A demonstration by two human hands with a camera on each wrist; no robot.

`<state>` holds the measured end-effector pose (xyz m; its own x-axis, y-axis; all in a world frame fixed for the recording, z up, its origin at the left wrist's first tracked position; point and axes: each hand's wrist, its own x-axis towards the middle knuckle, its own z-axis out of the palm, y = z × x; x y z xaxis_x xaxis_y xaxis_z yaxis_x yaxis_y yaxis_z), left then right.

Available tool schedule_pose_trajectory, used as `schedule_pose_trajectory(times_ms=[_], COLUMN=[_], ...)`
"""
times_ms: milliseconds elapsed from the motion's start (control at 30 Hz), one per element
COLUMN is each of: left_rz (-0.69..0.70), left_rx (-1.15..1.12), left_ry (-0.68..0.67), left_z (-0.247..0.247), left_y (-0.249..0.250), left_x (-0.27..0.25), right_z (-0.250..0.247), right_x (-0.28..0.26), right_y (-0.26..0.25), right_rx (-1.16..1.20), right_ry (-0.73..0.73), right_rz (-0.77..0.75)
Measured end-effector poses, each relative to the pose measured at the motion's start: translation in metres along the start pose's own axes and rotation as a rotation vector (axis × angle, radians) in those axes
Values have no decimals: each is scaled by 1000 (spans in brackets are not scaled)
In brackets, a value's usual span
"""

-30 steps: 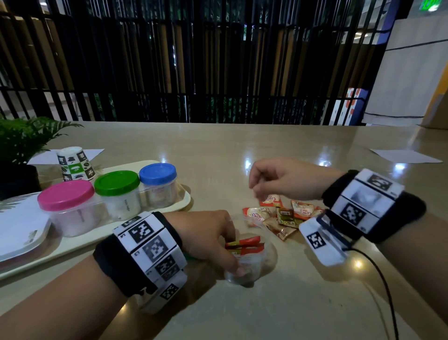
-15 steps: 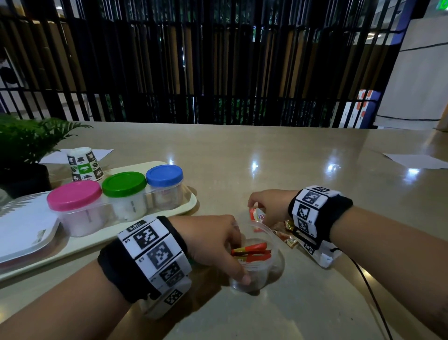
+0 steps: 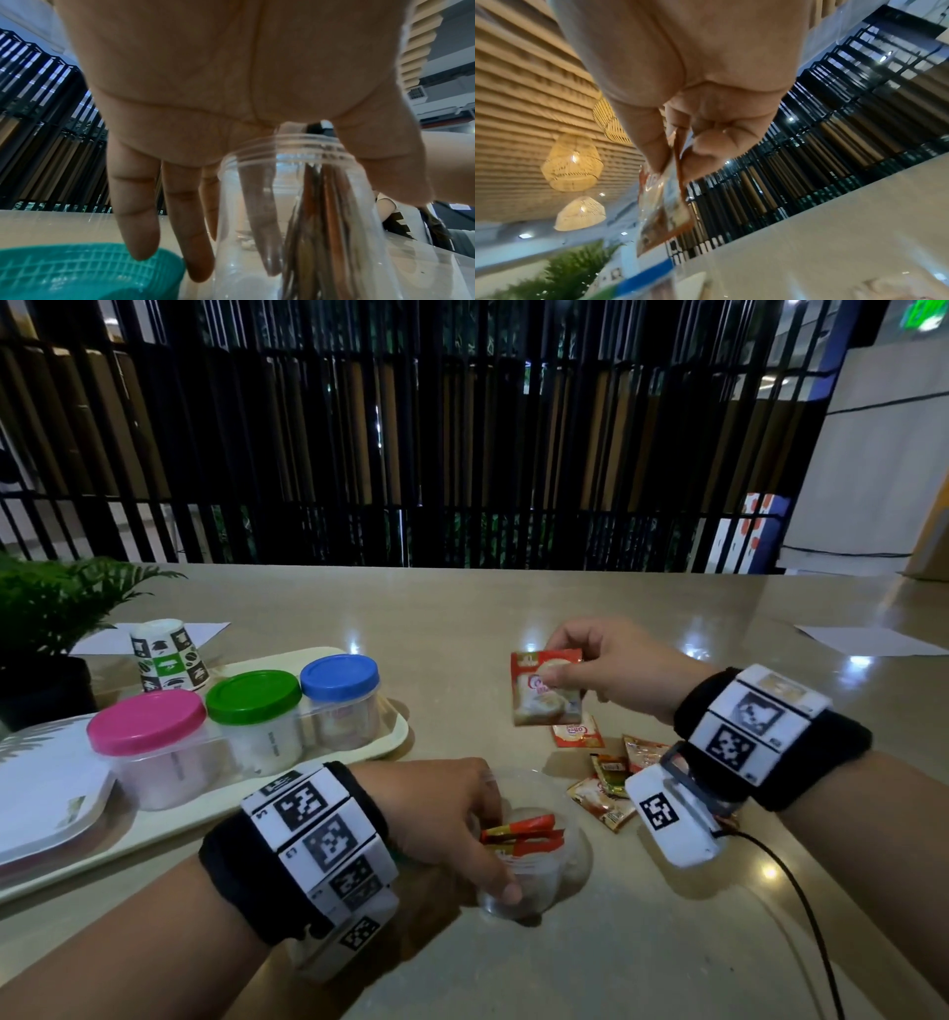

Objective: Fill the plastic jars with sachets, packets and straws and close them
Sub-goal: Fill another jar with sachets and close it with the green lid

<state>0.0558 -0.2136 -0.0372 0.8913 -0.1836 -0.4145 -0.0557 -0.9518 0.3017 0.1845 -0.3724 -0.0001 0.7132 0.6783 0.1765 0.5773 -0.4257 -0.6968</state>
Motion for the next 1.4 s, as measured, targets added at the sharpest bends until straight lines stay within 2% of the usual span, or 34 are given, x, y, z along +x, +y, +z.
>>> schedule_pose_trajectory(times_ms=[67, 133, 200, 300, 500, 767, 1000, 1233, 1300, 1400], left_rz=[1, -1, 6, 21, 14, 21, 42, 50, 45, 1], left_rx=[-10, -55, -132, -161, 67, -6, 6, 12, -37, -36], left_ry=[6, 16, 23, 48, 26, 52, 41, 37, 35, 29], left_z=[1, 2, 3, 4, 1, 0, -1, -1, -1, -1], left_y=[-1, -3, -4, -4, 3, 4, 5, 5, 4, 2], left_x=[0, 1, 1, 0, -2, -1, -3, -4, -3, -3], right_z=[-1, 3, 12, 20, 15, 43, 58, 56, 46, 25], right_x=[-15, -30, -40, -47, -57, -51, -41, -39, -37, -23], right_y=[-12, -20, -22, -22, -24, -22, -23, -21, -22, -21], right_rx=[69, 39, -113, -301, -453, -622, -763, -703, -558, -224], right_ry=[-44, -143, -222, -248, -275, -421, -600, -639, -581, -376], right_rz=[-42, -83, -145, -207, -239, -270, -215, -191, -153, -73])
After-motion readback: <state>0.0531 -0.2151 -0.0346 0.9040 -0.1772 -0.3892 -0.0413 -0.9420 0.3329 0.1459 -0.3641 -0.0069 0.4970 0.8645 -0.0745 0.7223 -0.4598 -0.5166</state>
